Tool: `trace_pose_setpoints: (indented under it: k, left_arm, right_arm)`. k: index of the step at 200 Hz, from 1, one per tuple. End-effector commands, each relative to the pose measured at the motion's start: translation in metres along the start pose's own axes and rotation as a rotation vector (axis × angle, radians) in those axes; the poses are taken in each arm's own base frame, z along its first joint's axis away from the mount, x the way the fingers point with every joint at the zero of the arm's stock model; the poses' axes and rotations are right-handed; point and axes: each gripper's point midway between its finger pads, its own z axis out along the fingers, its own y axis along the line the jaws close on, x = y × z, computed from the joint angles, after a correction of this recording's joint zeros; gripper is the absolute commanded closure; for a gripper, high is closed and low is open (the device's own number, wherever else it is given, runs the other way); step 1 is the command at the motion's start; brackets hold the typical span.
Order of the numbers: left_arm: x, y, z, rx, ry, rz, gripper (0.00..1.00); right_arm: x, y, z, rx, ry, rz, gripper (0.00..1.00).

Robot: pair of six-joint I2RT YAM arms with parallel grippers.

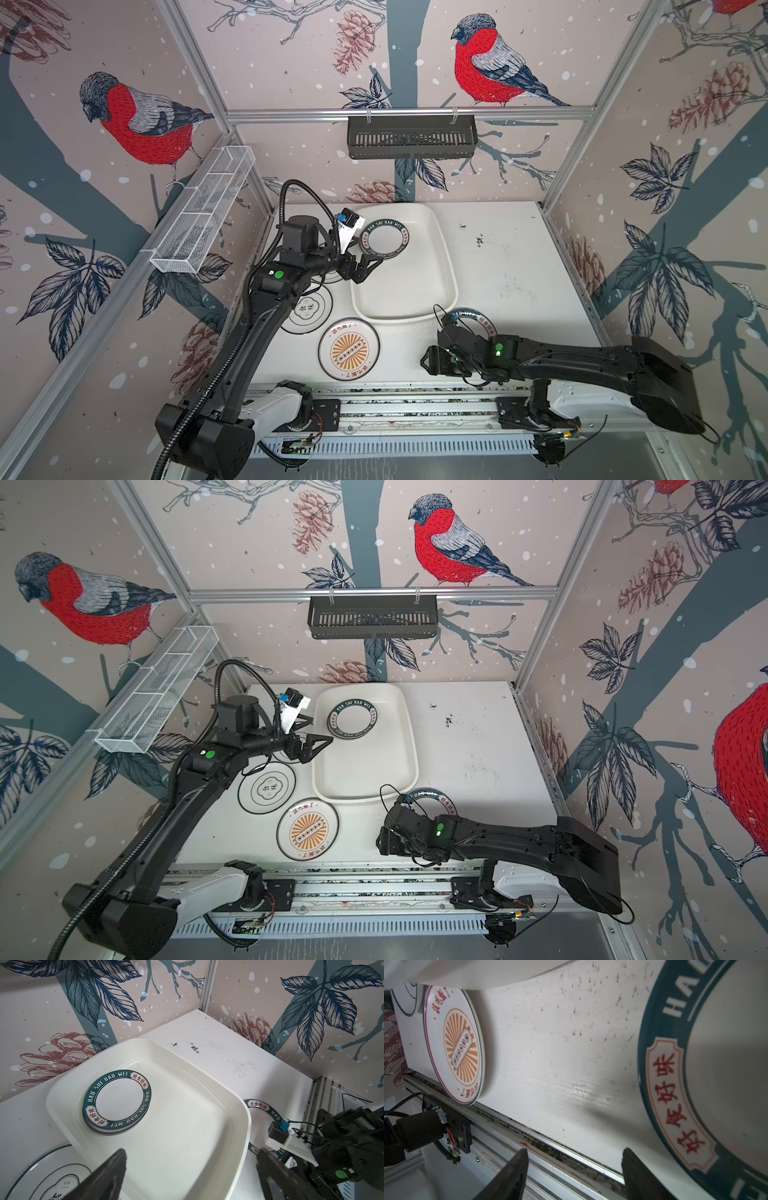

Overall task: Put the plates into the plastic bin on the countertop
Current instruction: 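Close the right gripper on the green-rimmed plate's rim nearest the robot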

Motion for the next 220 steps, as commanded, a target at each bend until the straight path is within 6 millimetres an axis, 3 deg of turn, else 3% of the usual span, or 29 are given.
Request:
trace_pose_setpoints:
  k: [1, 128, 220]
  left_arm:
    - [-0.010, -0.003, -0.001, 0.017, -0.033, 0.034, 0.03]
    - [-0.015, -0.002, -0.001, 0.012, -0.029, 0.043, 0.03]
    - [-0.016, -0.001, 0.001, 0.016, -0.038, 0.038, 0.03]
  right_arm:
    - [-0.004, 0.004, 0.002, -0.009, -0.005, -0.002, 0.27]
    - [-0.031, -0.059, 0.002, 0.205, -0.026, 0.062, 0.27]
    - [-0.071, -0.103, -0.013, 0.290, -0.117, 0.171, 0.27]
